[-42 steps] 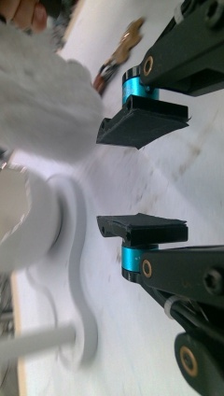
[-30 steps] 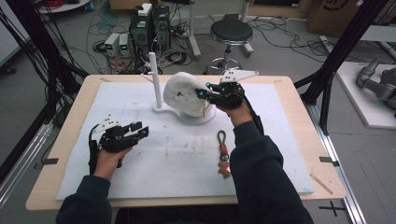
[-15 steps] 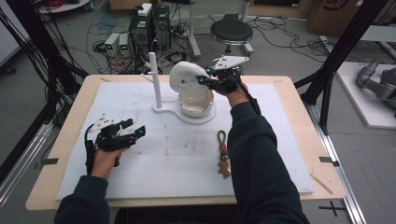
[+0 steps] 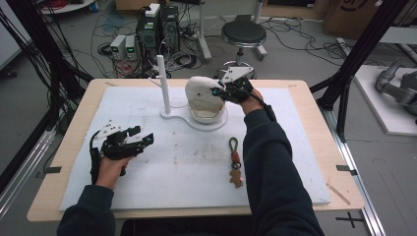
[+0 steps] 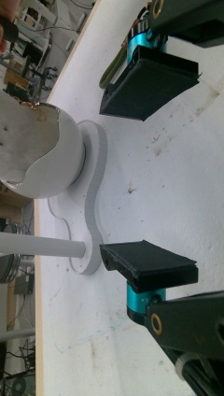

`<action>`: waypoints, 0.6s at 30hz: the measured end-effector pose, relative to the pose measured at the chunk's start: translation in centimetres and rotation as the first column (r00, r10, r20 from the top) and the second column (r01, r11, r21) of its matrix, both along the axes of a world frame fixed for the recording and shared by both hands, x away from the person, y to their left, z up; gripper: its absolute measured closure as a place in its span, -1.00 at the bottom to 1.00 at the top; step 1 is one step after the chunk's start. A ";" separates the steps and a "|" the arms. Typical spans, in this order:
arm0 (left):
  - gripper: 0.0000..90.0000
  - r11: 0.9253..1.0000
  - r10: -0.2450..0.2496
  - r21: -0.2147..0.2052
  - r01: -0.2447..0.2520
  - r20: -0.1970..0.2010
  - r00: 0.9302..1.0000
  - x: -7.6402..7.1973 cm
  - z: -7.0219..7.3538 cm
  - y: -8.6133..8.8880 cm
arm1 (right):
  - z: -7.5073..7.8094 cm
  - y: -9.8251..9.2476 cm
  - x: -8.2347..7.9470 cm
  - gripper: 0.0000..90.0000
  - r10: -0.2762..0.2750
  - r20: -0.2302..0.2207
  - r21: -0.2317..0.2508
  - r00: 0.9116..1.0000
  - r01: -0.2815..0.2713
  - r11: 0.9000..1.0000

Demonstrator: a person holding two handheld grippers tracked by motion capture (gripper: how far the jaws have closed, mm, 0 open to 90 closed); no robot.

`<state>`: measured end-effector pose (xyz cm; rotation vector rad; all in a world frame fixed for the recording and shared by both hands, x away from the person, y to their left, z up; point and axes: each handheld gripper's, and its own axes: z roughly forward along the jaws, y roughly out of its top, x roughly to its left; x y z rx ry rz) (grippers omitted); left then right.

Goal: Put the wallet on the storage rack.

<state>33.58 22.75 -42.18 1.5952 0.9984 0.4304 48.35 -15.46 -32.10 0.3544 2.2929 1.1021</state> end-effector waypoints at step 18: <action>-0.37 1.000 -0.001 0.008 0.001 -0.016 1.000 0.0 0.0 0.0 | -2.4 0.6 -0.1 0.07 -0.043 -0.148 -0.014 0.988 0.041 0.999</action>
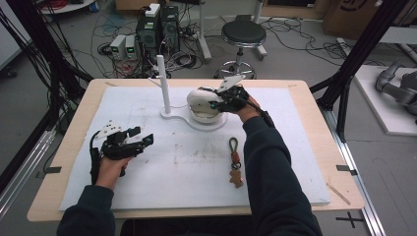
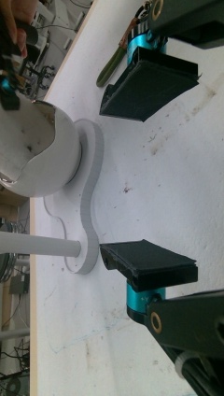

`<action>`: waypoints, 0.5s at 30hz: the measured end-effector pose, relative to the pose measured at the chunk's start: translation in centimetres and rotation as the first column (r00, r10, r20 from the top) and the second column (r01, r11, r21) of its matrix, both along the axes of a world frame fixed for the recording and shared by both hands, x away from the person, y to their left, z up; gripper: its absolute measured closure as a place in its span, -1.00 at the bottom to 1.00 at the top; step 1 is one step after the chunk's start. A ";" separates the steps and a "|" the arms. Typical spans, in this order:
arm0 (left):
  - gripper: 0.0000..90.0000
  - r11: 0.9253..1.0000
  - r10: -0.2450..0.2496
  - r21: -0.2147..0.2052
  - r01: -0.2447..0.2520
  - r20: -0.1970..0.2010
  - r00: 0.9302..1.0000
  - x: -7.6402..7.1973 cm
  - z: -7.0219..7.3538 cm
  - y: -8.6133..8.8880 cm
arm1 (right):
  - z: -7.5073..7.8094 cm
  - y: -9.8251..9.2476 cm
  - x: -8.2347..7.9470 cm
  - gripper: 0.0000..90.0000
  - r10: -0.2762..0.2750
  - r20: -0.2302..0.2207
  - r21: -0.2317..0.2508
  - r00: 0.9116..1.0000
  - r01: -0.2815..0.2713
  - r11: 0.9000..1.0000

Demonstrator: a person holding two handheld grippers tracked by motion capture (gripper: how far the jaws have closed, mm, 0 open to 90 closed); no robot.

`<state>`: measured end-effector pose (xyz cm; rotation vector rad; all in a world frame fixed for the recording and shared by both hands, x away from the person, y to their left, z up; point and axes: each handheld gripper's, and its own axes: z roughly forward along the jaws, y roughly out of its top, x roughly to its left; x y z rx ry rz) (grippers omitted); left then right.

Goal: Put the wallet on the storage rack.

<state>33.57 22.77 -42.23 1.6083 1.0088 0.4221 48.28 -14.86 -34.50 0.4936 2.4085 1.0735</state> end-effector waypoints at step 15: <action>-0.36 1.000 -0.001 -0.016 0.001 -0.002 1.000 0.0 0.0 0.0 | 0.6 0.7 -0.8 0.26 0.025 -0.141 0.181 0.990 0.001 0.984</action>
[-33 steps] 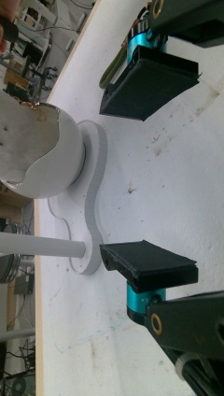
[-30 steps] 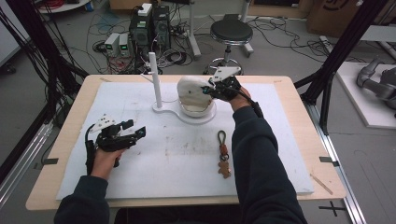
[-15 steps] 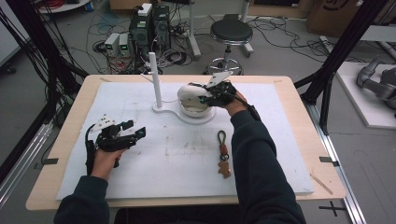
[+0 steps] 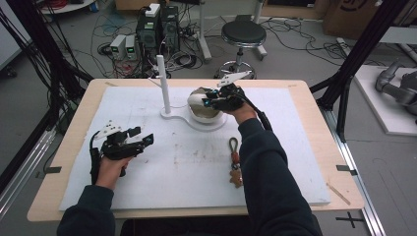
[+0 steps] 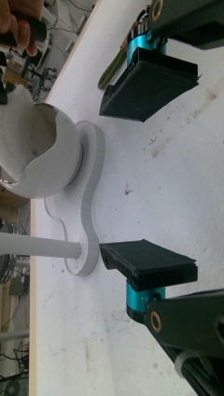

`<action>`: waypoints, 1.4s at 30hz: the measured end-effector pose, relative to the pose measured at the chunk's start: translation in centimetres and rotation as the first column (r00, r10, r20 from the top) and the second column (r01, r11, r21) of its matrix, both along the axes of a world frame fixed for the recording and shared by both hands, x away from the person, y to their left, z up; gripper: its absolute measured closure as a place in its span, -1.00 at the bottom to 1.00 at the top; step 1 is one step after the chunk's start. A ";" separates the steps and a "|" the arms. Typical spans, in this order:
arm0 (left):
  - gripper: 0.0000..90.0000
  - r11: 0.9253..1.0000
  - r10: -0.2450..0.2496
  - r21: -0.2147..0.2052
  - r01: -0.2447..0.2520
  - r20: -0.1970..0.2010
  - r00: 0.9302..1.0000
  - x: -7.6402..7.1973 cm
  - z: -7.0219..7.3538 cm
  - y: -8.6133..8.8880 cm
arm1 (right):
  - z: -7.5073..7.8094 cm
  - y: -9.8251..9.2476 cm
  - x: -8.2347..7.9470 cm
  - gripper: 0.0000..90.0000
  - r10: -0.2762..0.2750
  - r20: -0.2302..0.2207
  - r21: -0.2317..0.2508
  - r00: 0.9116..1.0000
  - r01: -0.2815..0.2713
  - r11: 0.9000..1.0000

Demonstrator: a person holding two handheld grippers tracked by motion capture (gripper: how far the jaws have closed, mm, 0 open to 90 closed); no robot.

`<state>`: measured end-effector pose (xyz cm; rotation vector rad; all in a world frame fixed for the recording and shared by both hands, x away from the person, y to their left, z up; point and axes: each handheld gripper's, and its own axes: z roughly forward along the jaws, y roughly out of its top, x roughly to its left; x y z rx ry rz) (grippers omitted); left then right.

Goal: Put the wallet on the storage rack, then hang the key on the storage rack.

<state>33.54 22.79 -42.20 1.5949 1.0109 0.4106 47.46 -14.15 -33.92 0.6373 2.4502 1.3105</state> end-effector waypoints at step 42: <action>-0.54 0.998 0.035 0.041 -0.036 0.020 0.999 0.4 -0.1 -0.3 | -6.2 -15.2 -14.1 -0.40 -0.394 -0.045 0.097 0.918 0.397 0.913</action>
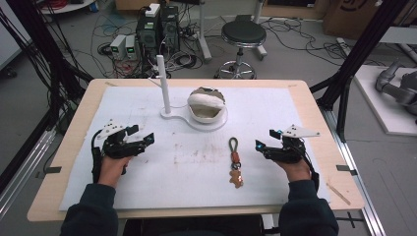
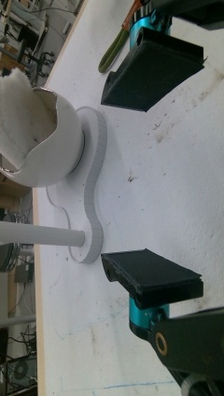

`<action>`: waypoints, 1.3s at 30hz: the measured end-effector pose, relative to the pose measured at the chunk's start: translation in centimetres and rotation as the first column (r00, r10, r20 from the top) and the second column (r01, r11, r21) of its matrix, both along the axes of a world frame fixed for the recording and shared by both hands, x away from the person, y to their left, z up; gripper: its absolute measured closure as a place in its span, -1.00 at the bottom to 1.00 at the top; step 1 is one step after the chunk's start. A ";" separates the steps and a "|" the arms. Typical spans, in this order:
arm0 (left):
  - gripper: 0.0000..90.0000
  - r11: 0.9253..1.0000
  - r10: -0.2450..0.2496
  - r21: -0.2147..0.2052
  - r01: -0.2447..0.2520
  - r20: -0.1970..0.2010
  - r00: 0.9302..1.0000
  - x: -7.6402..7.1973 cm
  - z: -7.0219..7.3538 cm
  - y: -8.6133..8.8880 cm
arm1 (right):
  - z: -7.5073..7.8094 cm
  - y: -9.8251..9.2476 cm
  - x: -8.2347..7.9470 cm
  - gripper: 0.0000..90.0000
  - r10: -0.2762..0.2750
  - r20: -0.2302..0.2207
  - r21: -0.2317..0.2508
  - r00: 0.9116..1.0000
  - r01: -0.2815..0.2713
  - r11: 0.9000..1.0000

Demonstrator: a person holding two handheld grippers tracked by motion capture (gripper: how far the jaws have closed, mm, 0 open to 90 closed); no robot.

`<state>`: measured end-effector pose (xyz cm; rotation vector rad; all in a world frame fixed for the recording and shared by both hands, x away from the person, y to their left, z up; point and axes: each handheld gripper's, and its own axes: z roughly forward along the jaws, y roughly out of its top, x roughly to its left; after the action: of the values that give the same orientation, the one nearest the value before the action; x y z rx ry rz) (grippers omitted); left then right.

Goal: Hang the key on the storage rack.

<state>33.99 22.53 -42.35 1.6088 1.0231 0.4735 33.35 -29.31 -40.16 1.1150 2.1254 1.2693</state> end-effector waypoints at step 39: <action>-0.47 0.999 -0.019 0.032 0.020 -0.022 1.000 -0.7 -0.3 -0.5 | -4.1 7.7 1.0 0.24 0.172 -0.288 -0.143 0.942 -0.220 0.965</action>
<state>33.31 22.06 -42.68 1.6545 1.0196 0.4628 34.37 -21.64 -44.30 1.0756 2.5546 1.0334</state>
